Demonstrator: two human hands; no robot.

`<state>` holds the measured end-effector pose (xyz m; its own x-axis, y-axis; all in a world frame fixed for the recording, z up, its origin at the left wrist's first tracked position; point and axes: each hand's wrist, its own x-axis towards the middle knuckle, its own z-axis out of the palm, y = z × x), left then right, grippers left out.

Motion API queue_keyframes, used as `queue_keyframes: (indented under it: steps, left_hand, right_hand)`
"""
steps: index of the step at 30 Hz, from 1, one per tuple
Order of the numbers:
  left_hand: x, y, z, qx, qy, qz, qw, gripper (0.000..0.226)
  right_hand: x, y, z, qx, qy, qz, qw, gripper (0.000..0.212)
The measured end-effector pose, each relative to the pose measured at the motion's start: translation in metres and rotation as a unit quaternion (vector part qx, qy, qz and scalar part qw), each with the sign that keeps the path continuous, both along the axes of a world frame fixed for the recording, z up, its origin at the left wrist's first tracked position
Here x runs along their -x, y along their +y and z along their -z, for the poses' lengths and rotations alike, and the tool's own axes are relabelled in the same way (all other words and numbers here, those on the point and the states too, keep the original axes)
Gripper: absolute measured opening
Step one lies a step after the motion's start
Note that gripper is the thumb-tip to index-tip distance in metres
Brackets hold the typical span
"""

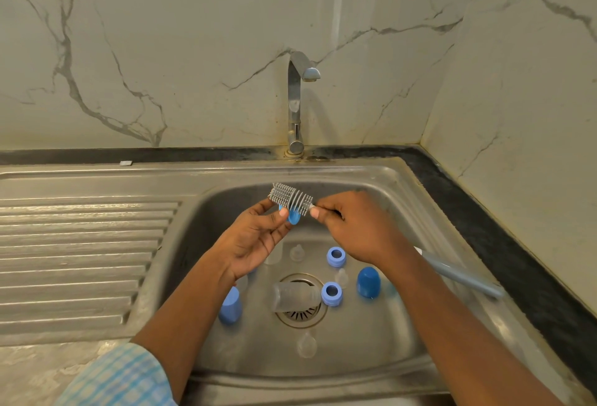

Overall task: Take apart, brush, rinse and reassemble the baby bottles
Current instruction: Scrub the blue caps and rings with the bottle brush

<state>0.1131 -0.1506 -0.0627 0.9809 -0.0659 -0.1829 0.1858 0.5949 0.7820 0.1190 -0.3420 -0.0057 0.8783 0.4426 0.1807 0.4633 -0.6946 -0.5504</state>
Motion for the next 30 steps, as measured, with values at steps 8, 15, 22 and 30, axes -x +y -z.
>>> queue_keyframes:
  steps: [8,15,22,30]
  left_hand:
    - [-0.002,-0.006,-0.002,-0.009,0.010,-0.115,0.993,0.071]
    - [-0.001,-0.006,0.002,-0.247,-0.049,-0.184,0.950,0.075]
    - [0.002,-0.022,0.002,-0.279,-0.106,-0.112,0.948,0.083]
    - [0.003,-0.013,0.003,-0.311,-0.121,-0.162,0.929,0.087]
  right_hand:
    - [-0.004,-0.003,0.001,0.027,-0.007,0.033,0.999,0.039]
    - [-0.008,-0.005,0.006,0.024,-0.011,0.042,0.999,0.040]
    - [-0.014,-0.001,0.010,0.091,0.004,0.072,0.993,0.035]
    - [-0.009,-0.001,0.006,0.090,0.023,0.024,0.995,0.035]
